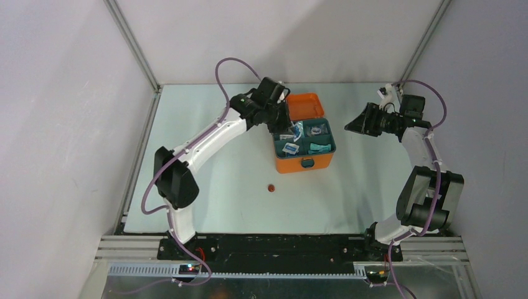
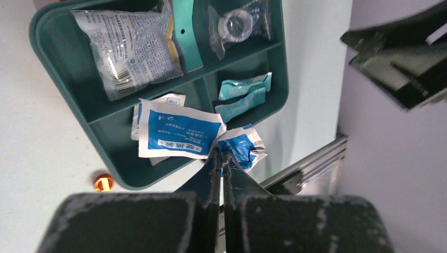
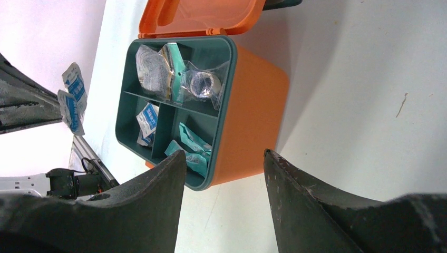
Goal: Organize the medicine kit
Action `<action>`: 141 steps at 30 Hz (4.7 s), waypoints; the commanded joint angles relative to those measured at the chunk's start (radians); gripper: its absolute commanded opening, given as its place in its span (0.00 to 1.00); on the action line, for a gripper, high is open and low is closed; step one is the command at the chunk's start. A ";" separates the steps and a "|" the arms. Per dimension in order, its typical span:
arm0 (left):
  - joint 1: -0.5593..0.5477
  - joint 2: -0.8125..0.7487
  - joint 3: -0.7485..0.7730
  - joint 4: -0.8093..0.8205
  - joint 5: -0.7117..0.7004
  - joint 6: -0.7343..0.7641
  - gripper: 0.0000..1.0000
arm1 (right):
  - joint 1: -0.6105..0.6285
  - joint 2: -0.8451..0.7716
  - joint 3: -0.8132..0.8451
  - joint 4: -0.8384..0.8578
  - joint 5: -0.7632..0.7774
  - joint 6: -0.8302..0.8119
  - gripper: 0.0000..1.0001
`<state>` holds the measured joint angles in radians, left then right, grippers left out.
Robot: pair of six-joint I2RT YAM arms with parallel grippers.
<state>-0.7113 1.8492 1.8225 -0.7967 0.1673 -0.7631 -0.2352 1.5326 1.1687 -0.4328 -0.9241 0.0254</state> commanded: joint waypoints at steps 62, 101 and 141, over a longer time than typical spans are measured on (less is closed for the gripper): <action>0.892 -0.542 -0.643 0.207 0.218 0.535 1.00 | 1.171 0.227 0.354 -0.540 0.638 -0.832 0.85; 0.937 -0.783 -0.739 0.273 0.351 0.564 0.95 | 1.180 0.546 0.370 -0.386 0.680 -0.953 0.63; 0.937 -0.728 -0.746 0.315 0.381 0.514 0.96 | 1.157 0.280 0.434 -0.482 0.605 -0.777 0.30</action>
<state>0.2211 1.1221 1.0721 -0.5198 0.5171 -0.2295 0.9352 1.8416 1.5700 -0.8650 -0.2718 -0.7822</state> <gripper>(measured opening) 0.955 0.334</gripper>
